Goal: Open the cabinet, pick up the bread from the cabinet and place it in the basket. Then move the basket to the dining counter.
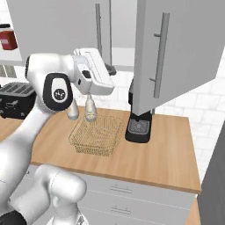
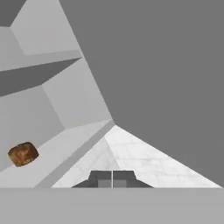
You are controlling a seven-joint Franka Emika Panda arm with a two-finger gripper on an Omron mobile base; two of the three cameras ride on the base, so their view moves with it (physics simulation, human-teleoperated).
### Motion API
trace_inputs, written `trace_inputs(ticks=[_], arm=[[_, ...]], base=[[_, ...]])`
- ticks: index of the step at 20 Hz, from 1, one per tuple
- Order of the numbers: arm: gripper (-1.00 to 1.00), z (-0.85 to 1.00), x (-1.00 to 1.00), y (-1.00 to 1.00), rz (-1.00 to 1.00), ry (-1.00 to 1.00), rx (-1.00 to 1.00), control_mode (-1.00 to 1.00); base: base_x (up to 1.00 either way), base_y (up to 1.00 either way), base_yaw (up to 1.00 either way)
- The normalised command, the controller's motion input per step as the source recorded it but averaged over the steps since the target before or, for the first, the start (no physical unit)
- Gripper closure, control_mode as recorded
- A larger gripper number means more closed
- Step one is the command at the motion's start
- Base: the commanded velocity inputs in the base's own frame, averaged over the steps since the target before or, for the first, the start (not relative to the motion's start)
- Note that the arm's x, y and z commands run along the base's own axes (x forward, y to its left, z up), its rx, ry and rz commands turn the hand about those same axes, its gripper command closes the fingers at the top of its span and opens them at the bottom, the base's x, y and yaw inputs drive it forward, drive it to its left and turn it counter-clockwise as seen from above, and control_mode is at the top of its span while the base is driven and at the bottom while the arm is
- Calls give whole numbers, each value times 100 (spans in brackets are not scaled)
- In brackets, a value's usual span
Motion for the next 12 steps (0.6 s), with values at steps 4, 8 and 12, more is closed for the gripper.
trace_inputs(ticks=[4,8,12], arm=[[100,0,75,-97,0,0,0,-100],[100,0,38,-100,-3,6,-8,-100],[100,0,6,-100,-10,7,-13,-100]], base=[[0,0,0],[0,0,0],[0,0,0]])
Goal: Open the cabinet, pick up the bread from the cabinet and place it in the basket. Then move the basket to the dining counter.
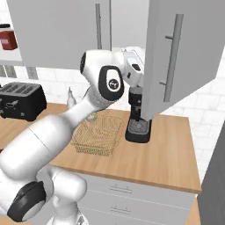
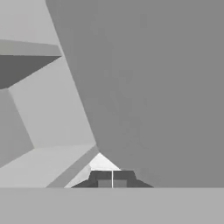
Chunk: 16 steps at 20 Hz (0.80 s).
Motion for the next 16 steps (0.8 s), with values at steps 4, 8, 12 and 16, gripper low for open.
trace_inputs(ticks=[4,8,12,16], arm=[[100,0,-1,-100,-10,0,-10,-100],[100,0,1,-100,-5,0,-5,-100],[100,16,-9,-56,3,3,2,-100],[100,46,-73,95,24,8,13,-100]], base=[[0,0,0],[0,0,0],[0,0,0],[0,0,0]])
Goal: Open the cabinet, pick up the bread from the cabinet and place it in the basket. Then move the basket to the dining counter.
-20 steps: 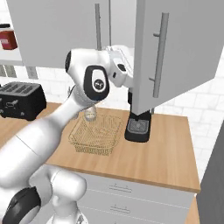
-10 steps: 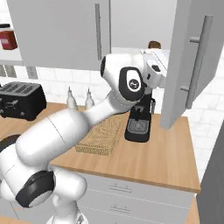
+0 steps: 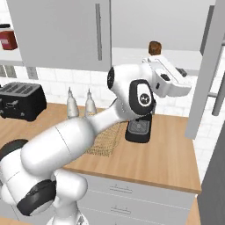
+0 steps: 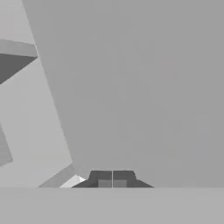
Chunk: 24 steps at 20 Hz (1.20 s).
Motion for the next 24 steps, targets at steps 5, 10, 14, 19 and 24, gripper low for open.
trace_inputs(ticks=[5,10,14,19,24], arm=[[100,73,-29,91,35,13,13,-100],[100,60,-12,95,45,33,8,-100],[100,31,-18,100,38,27,7,-100],[100,0,-7,98,15,3,2,-100],[-100,0,11,92,10,3,0,-100]], base=[[0,0,0],[0,0,0],[0,0,0],[0,0,0],[0,0,0]])
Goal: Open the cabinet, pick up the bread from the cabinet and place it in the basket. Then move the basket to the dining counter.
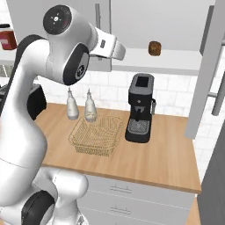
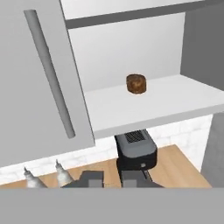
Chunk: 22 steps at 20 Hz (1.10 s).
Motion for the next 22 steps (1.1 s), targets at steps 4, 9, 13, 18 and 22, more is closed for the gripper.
trace_inputs(ticks=[4,9,13,18,22], arm=[[-100,2,48,48,10,0,-5,-100],[-100,9,55,23,1,6,-14,-100],[-100,4,59,9,8,1,0,-100],[-100,0,50,13,7,0,3,-100],[-100,0,54,46,-1,0,-9,-100]], base=[[0,0,0],[0,0,0],[0,0,0],[0,0,0],[0,0,0]])
